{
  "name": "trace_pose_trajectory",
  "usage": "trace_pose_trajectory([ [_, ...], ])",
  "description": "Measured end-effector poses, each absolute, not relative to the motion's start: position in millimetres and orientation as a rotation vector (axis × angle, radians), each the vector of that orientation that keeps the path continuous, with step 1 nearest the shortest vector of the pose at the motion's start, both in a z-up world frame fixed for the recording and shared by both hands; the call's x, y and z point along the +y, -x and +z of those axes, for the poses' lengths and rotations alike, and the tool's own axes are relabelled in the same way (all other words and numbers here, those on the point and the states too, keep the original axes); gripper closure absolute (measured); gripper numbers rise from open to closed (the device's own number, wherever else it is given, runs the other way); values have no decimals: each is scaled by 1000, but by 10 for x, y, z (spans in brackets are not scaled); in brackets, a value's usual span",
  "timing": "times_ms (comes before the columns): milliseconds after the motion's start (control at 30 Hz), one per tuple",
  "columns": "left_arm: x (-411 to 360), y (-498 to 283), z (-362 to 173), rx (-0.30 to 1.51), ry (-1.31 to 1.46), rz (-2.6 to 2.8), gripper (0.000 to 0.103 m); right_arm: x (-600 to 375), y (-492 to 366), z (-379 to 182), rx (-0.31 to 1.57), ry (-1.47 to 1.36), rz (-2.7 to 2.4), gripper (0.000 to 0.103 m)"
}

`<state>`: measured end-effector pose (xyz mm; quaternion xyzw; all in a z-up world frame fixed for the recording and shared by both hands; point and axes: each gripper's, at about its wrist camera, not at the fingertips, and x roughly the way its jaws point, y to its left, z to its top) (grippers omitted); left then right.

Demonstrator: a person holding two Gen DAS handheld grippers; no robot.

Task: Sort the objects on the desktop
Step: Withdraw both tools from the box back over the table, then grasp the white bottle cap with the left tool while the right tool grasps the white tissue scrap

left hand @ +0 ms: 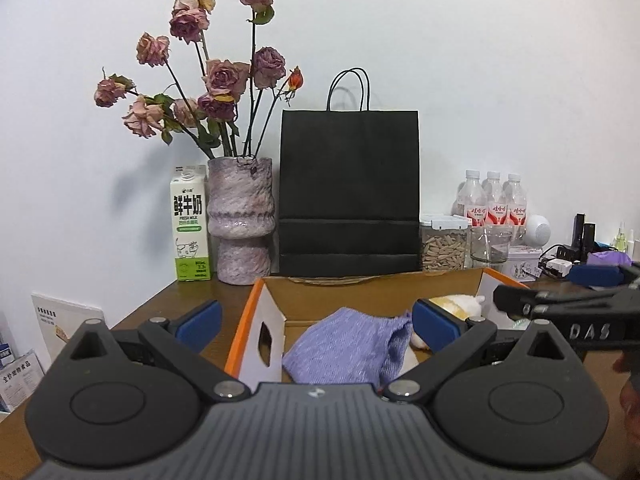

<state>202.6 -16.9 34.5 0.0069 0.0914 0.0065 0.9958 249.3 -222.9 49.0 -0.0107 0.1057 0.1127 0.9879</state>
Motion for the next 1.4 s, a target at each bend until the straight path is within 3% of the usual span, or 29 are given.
trace_pose_trajectory([
  [1400,332,-1401,36,364,-29,-27,0,-2249,-1691,107,512,11,345,1],
])
